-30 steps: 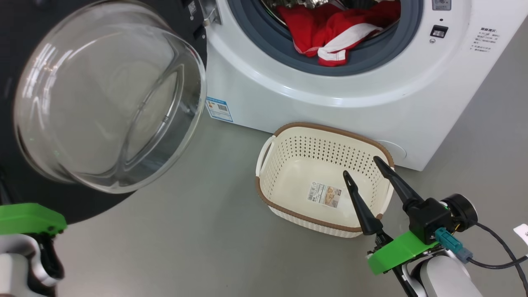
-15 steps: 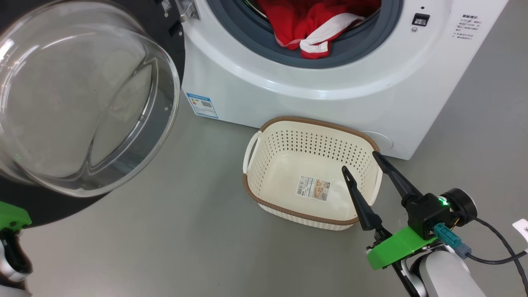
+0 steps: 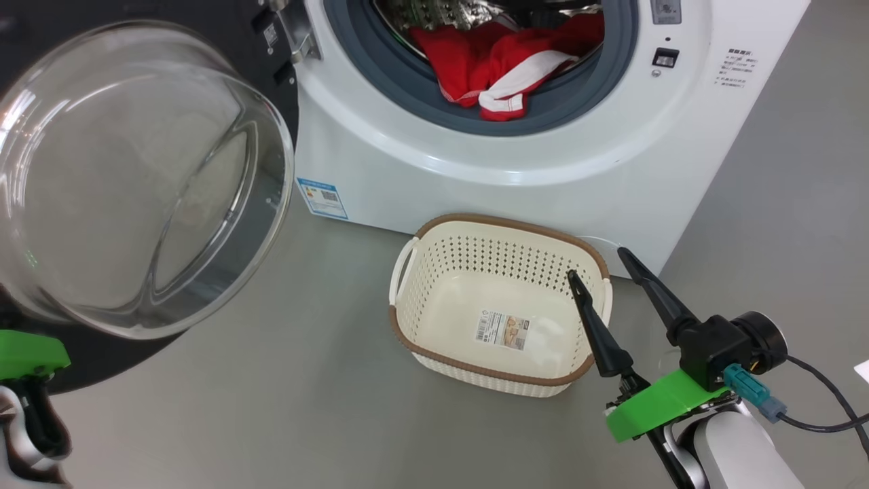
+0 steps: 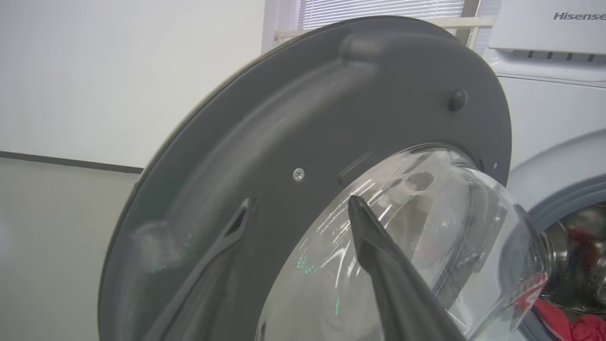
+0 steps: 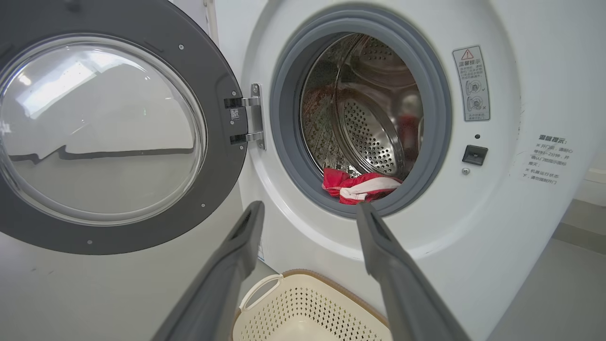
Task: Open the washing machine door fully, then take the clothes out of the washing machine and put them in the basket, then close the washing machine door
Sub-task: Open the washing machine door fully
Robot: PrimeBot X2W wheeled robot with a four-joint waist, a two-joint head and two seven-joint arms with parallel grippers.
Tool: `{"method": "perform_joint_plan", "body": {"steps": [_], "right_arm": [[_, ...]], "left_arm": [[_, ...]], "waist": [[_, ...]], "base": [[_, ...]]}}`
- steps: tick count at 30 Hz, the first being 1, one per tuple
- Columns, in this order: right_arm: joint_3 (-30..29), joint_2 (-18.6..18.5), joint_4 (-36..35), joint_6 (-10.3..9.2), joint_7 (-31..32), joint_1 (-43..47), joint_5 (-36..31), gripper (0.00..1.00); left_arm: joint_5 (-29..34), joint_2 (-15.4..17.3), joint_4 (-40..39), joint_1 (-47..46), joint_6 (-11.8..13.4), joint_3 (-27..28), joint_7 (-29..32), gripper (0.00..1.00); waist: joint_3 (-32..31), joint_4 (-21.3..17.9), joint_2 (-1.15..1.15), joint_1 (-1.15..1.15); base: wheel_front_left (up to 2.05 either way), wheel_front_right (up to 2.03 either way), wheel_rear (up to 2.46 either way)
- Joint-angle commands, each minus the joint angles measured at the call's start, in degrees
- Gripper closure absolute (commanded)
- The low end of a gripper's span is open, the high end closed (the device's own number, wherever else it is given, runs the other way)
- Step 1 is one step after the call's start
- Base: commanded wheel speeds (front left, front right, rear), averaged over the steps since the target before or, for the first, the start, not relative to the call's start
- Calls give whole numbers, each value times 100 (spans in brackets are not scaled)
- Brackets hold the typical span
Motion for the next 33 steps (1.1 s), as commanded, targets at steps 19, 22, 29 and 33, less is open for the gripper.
{"method": "perform_joint_plan", "body": {"steps": [19, 22, 29, 33], "right_arm": [[-562, 33, -8, 26, -37, -102, 280, 0], [-651, 33, 44, 26, -37, -61, 177, 0], [-627, 33, 95, 26, -37, 106, 231, 0], [-381, 33, 70, 26, -37, 244, 362, 0]], "left_arm": [[-31, -330, -2000, 1017, -769, -517, 110, 0], [-48, -367, -2024, 1123, -885, -709, 195, 0], [425, -252, -2157, 1562, -817, -971, 186, 0], [469, -247, -2187, 1922, -846, -1010, 161, 0]], "waist": [[-384, -1162, 0, 0], [-441, -1371, 0, 0], [-604, -1819, 0, 0], [-729, -2098, 0, 0]], "base": [[0, 0, 0], [0, 0, 0], [0, 0, 0], [0, 0, 0]]}}
